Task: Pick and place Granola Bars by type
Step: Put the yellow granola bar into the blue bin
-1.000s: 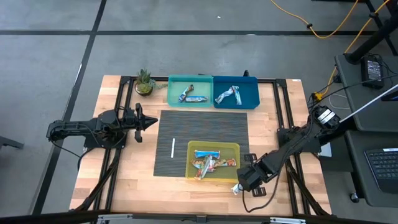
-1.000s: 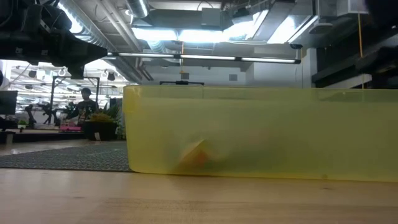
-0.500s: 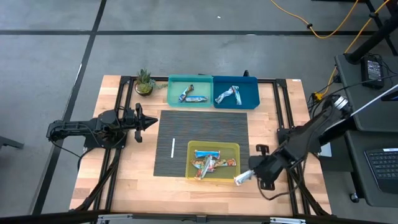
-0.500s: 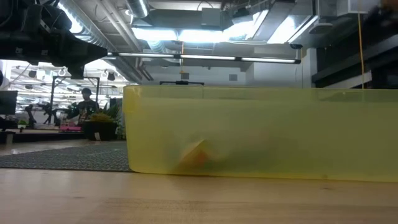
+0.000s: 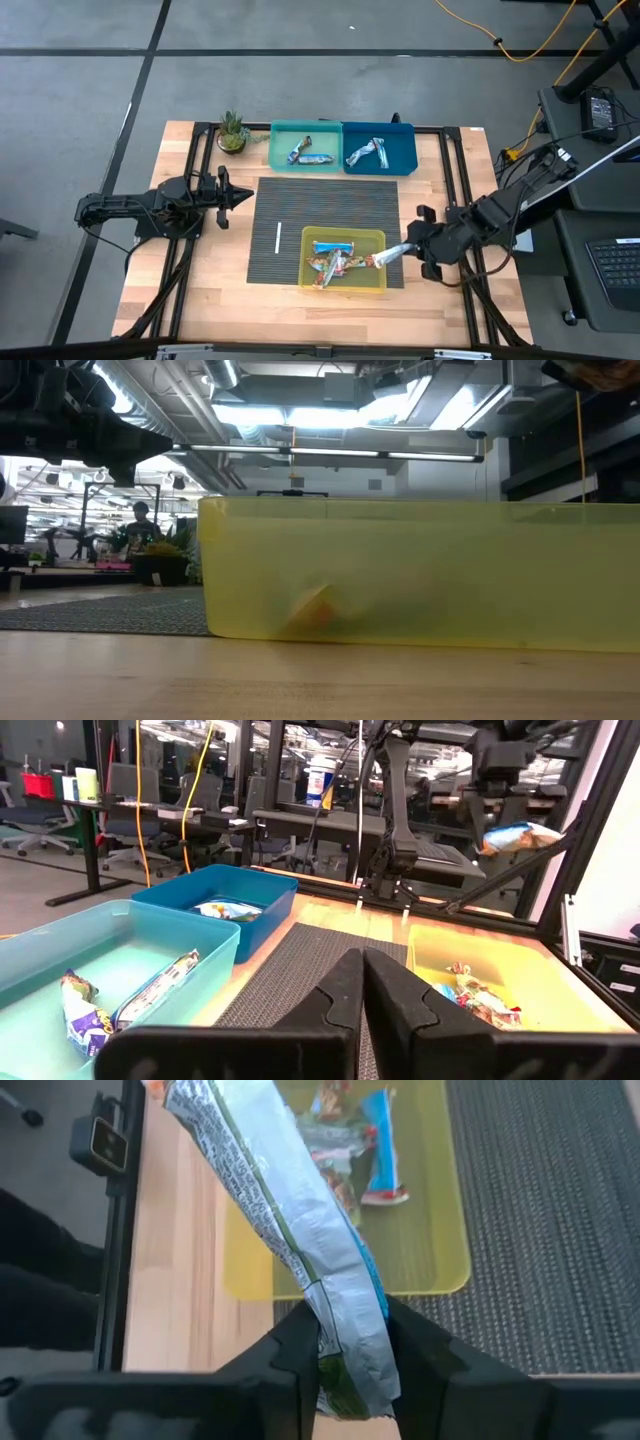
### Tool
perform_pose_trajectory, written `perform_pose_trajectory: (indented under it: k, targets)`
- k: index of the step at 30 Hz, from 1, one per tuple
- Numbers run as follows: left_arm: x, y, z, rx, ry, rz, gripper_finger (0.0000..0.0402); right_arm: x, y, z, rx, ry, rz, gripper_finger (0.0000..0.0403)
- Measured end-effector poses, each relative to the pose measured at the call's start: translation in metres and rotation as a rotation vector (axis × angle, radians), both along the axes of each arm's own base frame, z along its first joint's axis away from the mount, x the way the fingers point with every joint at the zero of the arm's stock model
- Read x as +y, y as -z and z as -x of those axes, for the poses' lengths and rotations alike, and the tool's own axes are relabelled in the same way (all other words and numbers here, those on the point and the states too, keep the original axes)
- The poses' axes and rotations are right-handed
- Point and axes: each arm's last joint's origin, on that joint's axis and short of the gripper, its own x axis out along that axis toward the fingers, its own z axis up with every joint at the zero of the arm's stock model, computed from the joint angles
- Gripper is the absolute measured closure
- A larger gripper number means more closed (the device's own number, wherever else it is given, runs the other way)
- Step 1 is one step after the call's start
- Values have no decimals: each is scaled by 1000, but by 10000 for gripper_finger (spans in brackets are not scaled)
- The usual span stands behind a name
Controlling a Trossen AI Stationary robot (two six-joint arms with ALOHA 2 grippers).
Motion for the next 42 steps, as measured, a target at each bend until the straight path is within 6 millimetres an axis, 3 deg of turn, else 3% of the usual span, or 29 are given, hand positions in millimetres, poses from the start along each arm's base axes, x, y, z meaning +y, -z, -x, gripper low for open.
perform_pose_trajectory:
  k: [7,21,42]
  targets:
    - [0,0,0,0,0,0,394,-15,-16,-6,-68,-45,57,306]
    - [0,0,0,0,0,0,393,-58,-81,-18,-236,-38,193,306]
    - [0,0,0,0,0,0,397,-125,-113,-10,-218,184,203,306]
